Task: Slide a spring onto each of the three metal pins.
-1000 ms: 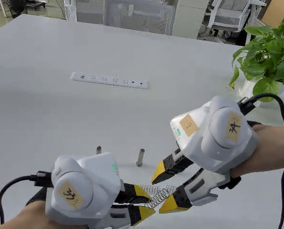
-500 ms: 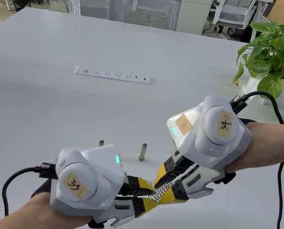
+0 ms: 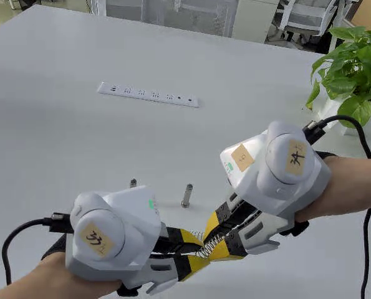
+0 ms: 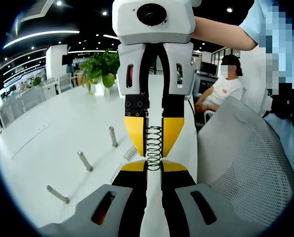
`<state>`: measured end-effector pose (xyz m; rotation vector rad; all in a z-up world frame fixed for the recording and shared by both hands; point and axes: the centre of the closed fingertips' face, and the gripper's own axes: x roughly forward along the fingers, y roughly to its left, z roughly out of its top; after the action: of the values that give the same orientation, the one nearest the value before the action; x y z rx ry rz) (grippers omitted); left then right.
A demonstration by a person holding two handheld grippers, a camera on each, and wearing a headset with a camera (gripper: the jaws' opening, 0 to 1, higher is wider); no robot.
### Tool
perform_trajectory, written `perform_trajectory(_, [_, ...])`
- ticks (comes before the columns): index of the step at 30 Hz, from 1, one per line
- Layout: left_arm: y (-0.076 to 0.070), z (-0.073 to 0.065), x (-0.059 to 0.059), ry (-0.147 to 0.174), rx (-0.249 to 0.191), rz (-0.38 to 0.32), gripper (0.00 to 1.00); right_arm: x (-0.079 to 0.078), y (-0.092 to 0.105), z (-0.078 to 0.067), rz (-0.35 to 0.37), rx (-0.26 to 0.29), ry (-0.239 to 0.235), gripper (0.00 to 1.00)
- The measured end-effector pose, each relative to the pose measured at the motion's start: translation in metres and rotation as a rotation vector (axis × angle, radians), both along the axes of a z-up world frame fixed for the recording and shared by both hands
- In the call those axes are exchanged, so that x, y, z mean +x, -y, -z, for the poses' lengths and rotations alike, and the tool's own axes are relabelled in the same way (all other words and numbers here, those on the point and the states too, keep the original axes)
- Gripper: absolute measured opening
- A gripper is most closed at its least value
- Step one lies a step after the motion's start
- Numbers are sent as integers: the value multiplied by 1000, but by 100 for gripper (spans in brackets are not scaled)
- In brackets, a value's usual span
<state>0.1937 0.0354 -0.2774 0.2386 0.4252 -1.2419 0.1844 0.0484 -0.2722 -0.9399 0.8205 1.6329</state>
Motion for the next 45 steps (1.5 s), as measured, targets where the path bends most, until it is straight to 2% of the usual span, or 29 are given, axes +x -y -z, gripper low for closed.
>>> perform_trajectory(5, [1, 0, 0, -1, -6, -6, 6, 0, 0, 0, 1, 1, -5, 8])
perform_trajectory(9, [1, -1, 0, -6, -16, -11, 6, 0, 1, 0, 30, -4, -36, 7])
perform_trajectory(17, [0, -1, 1, -8, -38, -24, 7, 0, 0, -1, 59, -7, -55, 7])
perform_trajectory(28, [-4, 0, 5, -7, -54, -57, 7, 4, -4, -2, 59, -4, -51, 7])
perform_trajectory(31, [-8, 4, 7, -5, -50, -79, 9, 5, -6, -2, 58, 0, -50, 7])
perform_trajectory(35, [-19, 10, 12, -10, -42, -127, 19, 6, -8, -2, 53, -1, -49, 7])
perform_trajectory(36, [-21, 10, 13, -20, -48, -138, 21, 6, -8, -2, 51, -4, -51, 7])
perform_trajectory(37, [-25, 11, 14, -37, -55, -156, 24, 6, -8, -1, 50, -7, -51, 7])
perform_trajectory(38, [-28, 12, 16, -42, -60, -171, 26, 6, -8, -1, 49, -8, -48, 7])
perform_trajectory(43, [-47, 16, 23, -41, -54, -229, 36, 8, -8, 1, 49, -13, -48, 7])
perform_trajectory(45, [-56, 18, 27, -51, -47, -263, 40, 9, -8, 2, 51, -15, -51, 7])
